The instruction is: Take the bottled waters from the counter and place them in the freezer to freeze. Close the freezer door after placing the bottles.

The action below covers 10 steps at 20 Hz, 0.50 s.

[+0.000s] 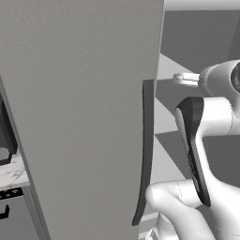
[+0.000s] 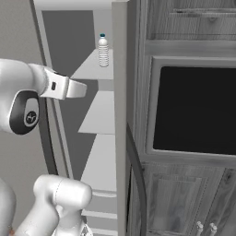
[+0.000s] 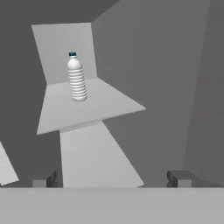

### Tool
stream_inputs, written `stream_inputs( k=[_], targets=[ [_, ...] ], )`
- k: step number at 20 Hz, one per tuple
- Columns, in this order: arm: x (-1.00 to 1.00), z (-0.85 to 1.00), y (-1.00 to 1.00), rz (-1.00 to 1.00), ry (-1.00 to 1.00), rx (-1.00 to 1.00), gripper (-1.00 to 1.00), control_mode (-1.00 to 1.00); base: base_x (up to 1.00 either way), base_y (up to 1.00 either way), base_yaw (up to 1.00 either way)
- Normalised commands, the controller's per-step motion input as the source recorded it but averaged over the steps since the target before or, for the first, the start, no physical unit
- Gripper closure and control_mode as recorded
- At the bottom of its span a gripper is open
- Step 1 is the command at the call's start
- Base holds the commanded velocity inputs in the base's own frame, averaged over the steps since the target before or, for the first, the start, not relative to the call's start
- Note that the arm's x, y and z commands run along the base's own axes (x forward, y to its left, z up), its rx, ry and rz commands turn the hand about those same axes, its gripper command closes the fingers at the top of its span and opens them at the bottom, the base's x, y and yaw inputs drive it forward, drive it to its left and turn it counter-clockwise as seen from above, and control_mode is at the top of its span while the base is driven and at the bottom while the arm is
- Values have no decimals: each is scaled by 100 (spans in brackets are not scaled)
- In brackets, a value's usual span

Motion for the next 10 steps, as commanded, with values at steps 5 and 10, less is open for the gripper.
stream_inputs(
  k=[5,10],
  targets=[
    [-28,0,20,0,19,3,-100,-100,0,0,0],
    [-42,-6,5,0,17,2,-100,-100,0,0,0]
  ],
)
